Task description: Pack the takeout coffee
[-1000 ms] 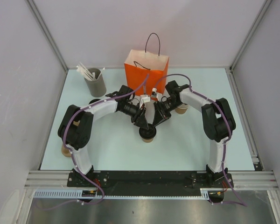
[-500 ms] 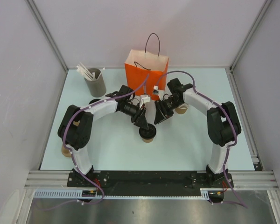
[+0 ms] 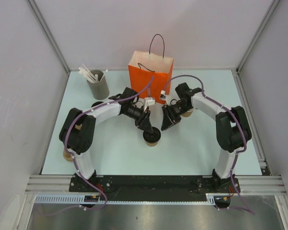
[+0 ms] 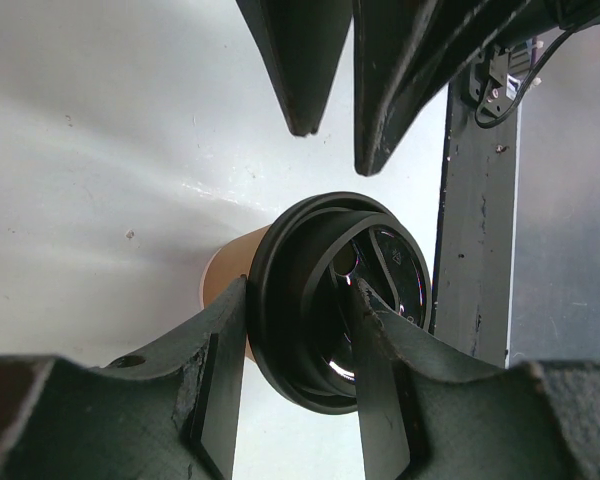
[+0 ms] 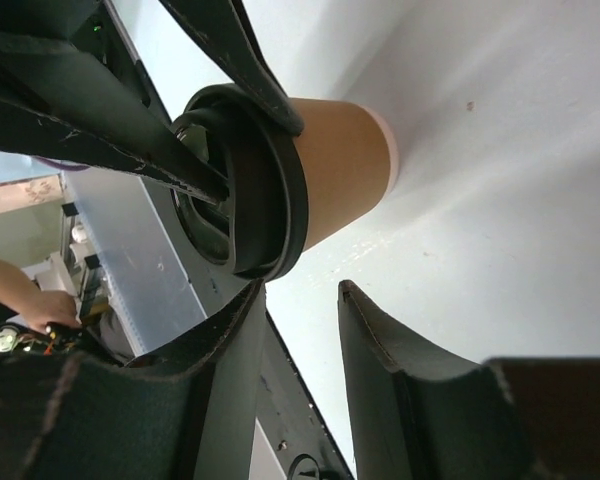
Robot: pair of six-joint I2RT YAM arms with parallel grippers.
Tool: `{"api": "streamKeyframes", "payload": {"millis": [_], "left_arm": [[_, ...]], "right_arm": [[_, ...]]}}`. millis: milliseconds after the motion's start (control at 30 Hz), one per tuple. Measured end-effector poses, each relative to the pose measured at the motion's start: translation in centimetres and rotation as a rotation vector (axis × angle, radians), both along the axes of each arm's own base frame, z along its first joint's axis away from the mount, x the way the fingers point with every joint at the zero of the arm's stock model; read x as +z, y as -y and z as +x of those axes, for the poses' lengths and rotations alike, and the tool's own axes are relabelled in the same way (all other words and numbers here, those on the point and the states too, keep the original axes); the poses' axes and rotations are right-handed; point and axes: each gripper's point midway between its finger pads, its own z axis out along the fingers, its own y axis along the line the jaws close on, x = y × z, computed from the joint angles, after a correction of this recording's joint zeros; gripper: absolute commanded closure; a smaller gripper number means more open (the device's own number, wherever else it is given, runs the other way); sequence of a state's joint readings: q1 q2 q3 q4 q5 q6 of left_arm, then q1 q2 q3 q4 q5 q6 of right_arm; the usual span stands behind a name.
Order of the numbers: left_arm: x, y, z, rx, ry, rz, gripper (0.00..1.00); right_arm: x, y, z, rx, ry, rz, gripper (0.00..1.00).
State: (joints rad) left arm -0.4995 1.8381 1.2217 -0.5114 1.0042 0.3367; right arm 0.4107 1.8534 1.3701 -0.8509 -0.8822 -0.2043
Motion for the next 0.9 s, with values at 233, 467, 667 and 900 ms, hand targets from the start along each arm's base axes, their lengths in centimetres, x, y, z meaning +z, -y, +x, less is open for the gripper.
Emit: {"api": "streamKeyframes", "payload": {"millis": [233,467,667,900], "left_arm": [[0.0,0.0,0.0,0.003,0.001,0.004,0.55],[0.0,0.0,0.0,0.003,0.001,0.005,0.55],[0.0,0.0,0.0,0.004,0.000,0.007,0.55],[0.0,0.0,0.0,0.004,0.000,0.008,0.55]], "right_arm": [[-0.4,-0.6,-1.2,0.033,-0.035,0.017,0.60],[-1.1,-1.0,-2.4,0.064,-0.066,0.012,0.60],[-1.8,-1.0,-2.5,0.058,-0.105,0.010,0.62],[-2.1,-0.9,-2.5,0.030,-0.150,-0.002,0.63]]}}
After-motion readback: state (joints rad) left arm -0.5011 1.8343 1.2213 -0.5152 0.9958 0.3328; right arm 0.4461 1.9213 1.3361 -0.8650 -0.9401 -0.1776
